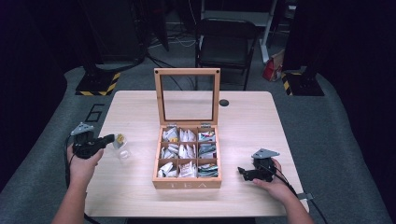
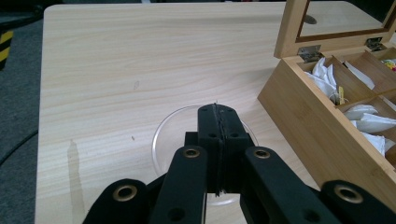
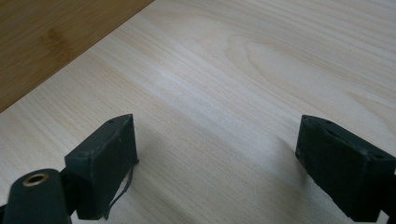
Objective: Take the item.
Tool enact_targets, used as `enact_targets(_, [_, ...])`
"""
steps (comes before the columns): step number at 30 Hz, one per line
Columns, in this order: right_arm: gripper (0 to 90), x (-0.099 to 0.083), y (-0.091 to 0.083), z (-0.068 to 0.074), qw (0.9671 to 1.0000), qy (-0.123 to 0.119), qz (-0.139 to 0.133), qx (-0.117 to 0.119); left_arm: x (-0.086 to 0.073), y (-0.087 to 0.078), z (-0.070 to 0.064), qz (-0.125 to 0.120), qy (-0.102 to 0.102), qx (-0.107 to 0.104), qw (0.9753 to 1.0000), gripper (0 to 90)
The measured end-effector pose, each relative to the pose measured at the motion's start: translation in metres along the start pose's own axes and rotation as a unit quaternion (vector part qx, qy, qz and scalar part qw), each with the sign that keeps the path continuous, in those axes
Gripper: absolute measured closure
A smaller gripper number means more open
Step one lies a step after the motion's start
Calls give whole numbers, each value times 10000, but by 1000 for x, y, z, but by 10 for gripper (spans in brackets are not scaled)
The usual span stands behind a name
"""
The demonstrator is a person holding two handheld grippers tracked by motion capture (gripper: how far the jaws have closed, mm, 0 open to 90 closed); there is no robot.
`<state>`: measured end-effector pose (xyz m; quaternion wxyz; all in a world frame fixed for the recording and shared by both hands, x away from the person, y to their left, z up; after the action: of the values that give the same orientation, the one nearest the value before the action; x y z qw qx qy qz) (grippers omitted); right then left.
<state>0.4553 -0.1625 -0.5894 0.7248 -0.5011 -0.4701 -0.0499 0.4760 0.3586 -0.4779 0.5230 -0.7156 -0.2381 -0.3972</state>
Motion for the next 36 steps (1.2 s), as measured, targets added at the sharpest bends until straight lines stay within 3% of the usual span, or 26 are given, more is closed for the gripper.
enact_targets(11, [118,0,0,0,10000,8,1,1,-7,5,1,131,-58,-13,9999,896])
enact_targets(21, [118,0,0,0,10000,-1,-1,-3,-7,6,1,93,-143,-6,9999,748])
enact_targets(23, [118,0,0,0,10000,1,-3,-2,-7,5,0,106,-76,-32,9999,686])
enact_targets(27, [118,0,0,0,10000,0,-1,-2,-4,2,-4,90,-78,-44,9999,653])
enact_targets(36, [118,0,0,0,10000,-3,1,-3,6,-3,-19,28,136,-154,9998,574])
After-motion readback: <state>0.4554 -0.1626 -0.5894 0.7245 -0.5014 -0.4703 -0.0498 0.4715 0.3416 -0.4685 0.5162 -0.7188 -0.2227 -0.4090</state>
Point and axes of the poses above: each handheld gripper's, and its own axes: y roughly forward along the jaws, x roughly out of its top, z roughly to its left, the point moved 9 cm from there along y, roughly forward along the jaws, and after that the axes turned 4 degrees about x, right-handed, at the moved point
